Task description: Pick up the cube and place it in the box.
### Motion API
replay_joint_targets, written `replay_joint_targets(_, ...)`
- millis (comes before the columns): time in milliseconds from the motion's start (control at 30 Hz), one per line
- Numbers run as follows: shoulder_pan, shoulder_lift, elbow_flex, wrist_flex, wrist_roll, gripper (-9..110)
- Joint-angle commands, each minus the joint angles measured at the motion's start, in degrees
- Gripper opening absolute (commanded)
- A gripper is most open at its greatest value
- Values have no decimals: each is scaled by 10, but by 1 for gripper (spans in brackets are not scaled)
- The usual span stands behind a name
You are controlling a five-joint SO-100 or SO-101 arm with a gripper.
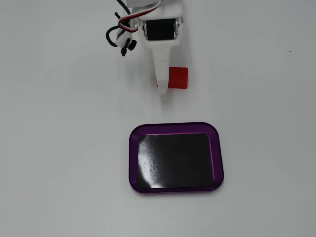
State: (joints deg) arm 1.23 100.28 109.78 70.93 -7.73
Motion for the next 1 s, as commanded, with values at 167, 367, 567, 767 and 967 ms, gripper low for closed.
replay_joint_targets(167, 0, 2, 47, -74, -4, 28)
replay_joint_targets(367, 0, 2, 75, -107, -4, 28)
replay_joint_targets(567, 0, 2, 98, -137, -4, 26)
replay_joint_targets(767, 0, 2, 126, -176, -4, 4)
replay_joint_targets(967, 0, 5, 125, -179, -4, 0)
